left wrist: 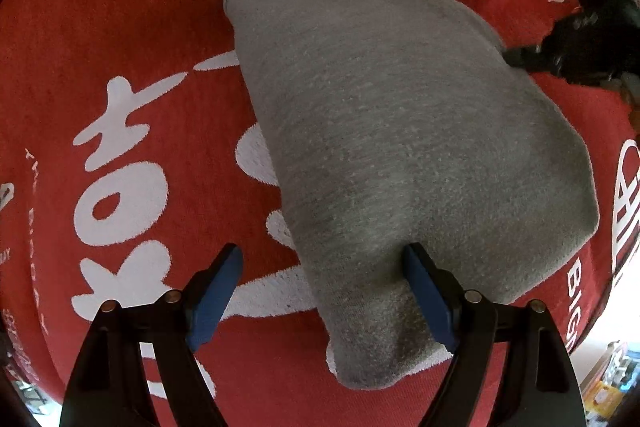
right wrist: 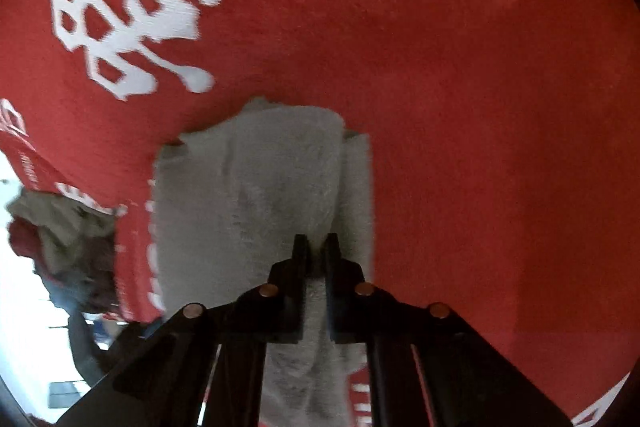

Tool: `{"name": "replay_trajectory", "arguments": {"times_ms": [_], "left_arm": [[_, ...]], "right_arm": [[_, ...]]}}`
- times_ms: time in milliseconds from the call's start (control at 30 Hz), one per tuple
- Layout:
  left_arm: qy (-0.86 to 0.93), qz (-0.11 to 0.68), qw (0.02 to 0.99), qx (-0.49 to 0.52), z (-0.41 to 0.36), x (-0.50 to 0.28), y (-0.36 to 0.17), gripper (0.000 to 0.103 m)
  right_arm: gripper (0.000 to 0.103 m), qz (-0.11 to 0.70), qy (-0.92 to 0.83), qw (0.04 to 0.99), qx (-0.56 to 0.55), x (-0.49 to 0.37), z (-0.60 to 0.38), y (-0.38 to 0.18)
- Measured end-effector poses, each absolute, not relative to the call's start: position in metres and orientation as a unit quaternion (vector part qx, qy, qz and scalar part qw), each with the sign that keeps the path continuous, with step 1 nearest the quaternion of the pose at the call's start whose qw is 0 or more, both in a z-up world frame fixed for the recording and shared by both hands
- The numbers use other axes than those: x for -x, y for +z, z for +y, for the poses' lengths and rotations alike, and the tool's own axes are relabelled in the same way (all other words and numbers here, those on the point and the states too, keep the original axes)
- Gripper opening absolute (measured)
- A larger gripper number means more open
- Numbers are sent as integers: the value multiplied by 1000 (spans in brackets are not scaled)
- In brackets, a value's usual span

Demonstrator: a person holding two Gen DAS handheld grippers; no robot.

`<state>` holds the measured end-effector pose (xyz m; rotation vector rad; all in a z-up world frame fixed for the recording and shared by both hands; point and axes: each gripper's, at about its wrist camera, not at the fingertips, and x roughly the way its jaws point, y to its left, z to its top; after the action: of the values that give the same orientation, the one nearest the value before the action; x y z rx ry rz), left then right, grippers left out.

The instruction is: Fold small clothes

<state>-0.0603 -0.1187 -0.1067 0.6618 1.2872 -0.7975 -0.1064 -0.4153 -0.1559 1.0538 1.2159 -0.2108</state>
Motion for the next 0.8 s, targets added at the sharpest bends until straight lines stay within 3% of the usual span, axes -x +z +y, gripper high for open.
{"name": "replay_trajectory", "arguments": {"times_ms": [133, 400, 500, 567, 600, 733, 800], "left_arm": [[-350, 573, 678, -299, -115, 57, -105, 83], [-343, 578, 675, -305, -118, 54, -104, 83], [-341, 578, 674, -308, -120, 57, -100, 83], [-341, 579, 673, -308, -121, 57, -100, 83], [-341, 579, 673, -309, -123, 59, -99, 83], [-340, 580, 673, -309, -125, 59, -100, 84], [-339, 580, 673, -309, -125, 59, -100, 86]], "right_arm": [[3, 566, -126, 662, -475, 120, -423, -177], [6, 540, -140, 658, -505, 147, -416, -150], [23, 533, -134, 658, -515, 150, -413, -142], [58, 515, -111, 668, -526, 141, -405, -136], [60, 508, -102, 672, -530, 138, -403, -137], [57, 496, -76, 670, -546, 112, -399, -146], [25, 521, -85, 663, -531, 97, -393, -157]]}}
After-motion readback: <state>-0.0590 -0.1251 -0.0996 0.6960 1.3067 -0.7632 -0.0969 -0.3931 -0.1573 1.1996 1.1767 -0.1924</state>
